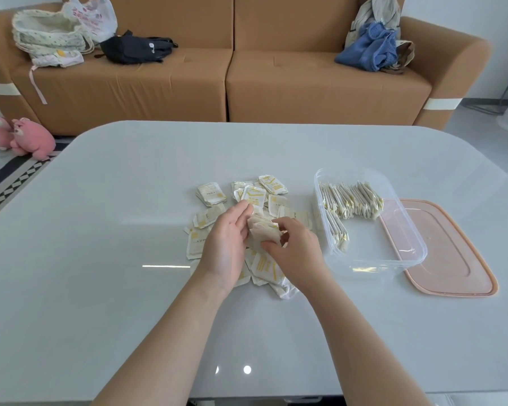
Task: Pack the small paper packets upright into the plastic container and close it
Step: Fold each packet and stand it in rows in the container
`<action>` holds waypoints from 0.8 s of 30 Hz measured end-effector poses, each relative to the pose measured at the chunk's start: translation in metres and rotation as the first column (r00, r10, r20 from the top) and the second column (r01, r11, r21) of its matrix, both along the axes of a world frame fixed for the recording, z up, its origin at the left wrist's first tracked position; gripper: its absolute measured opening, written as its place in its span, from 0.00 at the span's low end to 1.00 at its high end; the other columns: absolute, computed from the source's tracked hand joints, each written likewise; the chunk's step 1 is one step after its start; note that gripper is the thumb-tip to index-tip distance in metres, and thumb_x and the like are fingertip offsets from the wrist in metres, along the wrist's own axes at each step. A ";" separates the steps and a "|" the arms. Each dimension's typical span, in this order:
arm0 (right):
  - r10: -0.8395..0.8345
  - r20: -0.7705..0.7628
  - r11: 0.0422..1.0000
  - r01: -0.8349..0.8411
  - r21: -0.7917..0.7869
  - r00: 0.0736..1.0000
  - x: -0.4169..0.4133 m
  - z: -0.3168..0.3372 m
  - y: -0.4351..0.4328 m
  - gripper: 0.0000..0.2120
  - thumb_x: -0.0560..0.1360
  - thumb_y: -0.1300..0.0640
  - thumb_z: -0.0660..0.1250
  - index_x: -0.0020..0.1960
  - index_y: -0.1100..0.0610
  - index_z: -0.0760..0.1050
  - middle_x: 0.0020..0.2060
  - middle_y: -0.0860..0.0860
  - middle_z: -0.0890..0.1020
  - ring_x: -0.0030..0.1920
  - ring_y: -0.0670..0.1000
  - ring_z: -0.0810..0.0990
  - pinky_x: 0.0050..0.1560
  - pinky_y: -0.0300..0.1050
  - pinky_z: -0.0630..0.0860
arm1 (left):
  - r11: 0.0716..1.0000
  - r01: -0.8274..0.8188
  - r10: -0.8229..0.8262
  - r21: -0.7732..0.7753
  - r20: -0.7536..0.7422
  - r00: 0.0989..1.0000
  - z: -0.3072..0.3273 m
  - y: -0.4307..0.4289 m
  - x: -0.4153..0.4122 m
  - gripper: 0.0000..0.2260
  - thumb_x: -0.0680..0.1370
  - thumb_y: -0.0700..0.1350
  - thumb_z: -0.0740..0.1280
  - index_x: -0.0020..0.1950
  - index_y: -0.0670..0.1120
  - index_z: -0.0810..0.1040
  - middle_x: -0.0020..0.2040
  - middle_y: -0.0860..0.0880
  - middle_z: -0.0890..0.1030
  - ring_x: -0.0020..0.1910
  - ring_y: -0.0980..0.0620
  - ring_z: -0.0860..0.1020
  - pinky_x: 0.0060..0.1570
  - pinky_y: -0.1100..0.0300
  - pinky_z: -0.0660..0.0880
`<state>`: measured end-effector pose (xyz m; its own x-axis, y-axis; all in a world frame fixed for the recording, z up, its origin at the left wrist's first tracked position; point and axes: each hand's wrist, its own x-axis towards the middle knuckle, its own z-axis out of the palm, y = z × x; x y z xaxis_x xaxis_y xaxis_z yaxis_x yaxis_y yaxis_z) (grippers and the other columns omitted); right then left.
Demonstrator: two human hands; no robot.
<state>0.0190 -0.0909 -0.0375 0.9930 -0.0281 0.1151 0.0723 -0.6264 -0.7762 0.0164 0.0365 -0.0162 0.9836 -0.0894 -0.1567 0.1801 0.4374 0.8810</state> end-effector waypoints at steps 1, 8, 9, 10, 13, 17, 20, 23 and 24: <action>-0.027 0.009 0.999 0.027 0.033 1.000 0.000 0.001 0.000 0.13 0.70 0.59 0.73 0.54 0.54 0.78 0.42 0.46 0.80 0.38 0.44 0.75 0.38 0.27 0.67 | 1.000 0.000 0.000 0.002 0.008 1.000 0.000 0.000 0.001 0.21 0.82 0.49 0.51 0.72 0.45 0.67 0.73 0.45 0.68 0.72 0.50 0.67 0.74 0.52 0.60; -0.050 -0.028 0.966 0.056 0.251 0.998 0.002 -0.002 0.007 0.06 0.73 0.57 0.70 0.40 0.51 0.74 0.30 0.52 0.71 0.30 0.46 0.66 0.31 0.37 0.64 | 0.999 -0.015 0.015 -0.040 0.022 1.000 -0.002 0.003 0.004 0.22 0.83 0.49 0.49 0.73 0.42 0.66 0.72 0.46 0.70 0.71 0.51 0.69 0.72 0.53 0.63; -0.049 -0.049 0.968 0.059 0.242 0.998 0.002 -0.007 0.010 0.04 0.75 0.56 0.68 0.43 0.54 0.74 0.32 0.51 0.71 0.33 0.46 0.66 0.34 0.38 0.65 | 0.999 -0.007 0.007 -0.032 0.009 1.000 -0.003 0.003 0.004 0.22 0.83 0.49 0.49 0.74 0.42 0.65 0.73 0.46 0.70 0.71 0.52 0.69 0.73 0.52 0.61; -0.047 -0.060 0.971 0.060 0.231 0.997 0.001 -0.009 0.014 0.05 0.77 0.55 0.66 0.50 0.56 0.74 0.34 0.49 0.71 0.37 0.47 0.69 0.39 0.40 0.66 | 1.000 0.001 -0.001 -0.024 0.001 1.000 -0.003 0.003 0.003 0.23 0.83 0.50 0.49 0.75 0.42 0.64 0.73 0.47 0.69 0.71 0.52 0.69 0.73 0.53 0.61; -0.044 -0.055 0.983 0.054 0.178 0.997 -0.002 -0.014 0.022 0.20 0.80 0.55 0.60 0.71 0.52 0.63 0.51 0.42 0.72 0.59 0.47 0.69 0.60 0.45 0.61 | 1.000 0.020 -0.020 0.013 -0.004 1.000 -0.003 0.001 0.002 0.21 0.83 0.50 0.50 0.74 0.45 0.65 0.71 0.50 0.71 0.70 0.56 0.69 0.70 0.58 0.63; -0.044 -0.105 0.998 0.048 0.039 0.993 -0.003 -0.019 0.027 0.18 0.82 0.53 0.54 0.70 0.56 0.59 0.62 0.48 0.75 0.69 0.52 0.63 0.62 0.51 0.56 | 0.999 0.040 -0.039 0.034 -0.038 0.999 -0.006 -0.001 0.003 0.20 0.83 0.50 0.50 0.74 0.46 0.64 0.73 0.50 0.68 0.72 0.56 0.67 0.73 0.58 0.59; -0.027 -0.112 1.000 0.026 -0.002 0.993 -0.002 -0.018 0.029 0.17 0.82 0.53 0.53 0.69 0.57 0.59 0.61 0.49 0.75 0.66 0.53 0.64 0.61 0.52 0.57 | 0.998 0.054 -0.052 0.029 -0.066 0.996 -0.012 0.002 0.007 0.24 0.83 0.52 0.50 0.77 0.43 0.60 0.75 0.49 0.66 0.73 0.55 0.65 0.76 0.54 0.56; -0.023 -0.074 0.999 0.020 -0.041 0.997 -0.001 -0.018 0.028 0.08 0.82 0.53 0.53 0.59 0.55 0.63 0.59 0.48 0.74 0.63 0.52 0.65 0.57 0.51 0.58 | 0.997 0.079 -0.078 0.013 -0.083 0.993 -0.017 0.006 0.009 0.27 0.81 0.55 0.53 0.78 0.43 0.58 0.76 0.48 0.65 0.74 0.54 0.64 0.76 0.52 0.55; -0.028 -0.066 0.998 0.024 -0.061 0.997 -0.001 -0.018 0.027 0.05 0.82 0.53 0.54 0.54 0.54 0.62 0.56 0.48 0.74 0.61 0.52 0.65 0.56 0.51 0.59 | 0.996 0.088 -0.087 0.004 -0.089 0.992 -0.017 0.006 0.009 0.29 0.80 0.56 0.54 0.78 0.43 0.58 0.76 0.47 0.64 0.74 0.53 0.64 0.76 0.52 0.55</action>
<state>0.0180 -0.0639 -0.0551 0.9975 -0.0486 0.0505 0.0046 -0.6732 -0.7395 0.0252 0.0430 -0.0335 0.9541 -0.1730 -0.2444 0.2953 0.4093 0.8633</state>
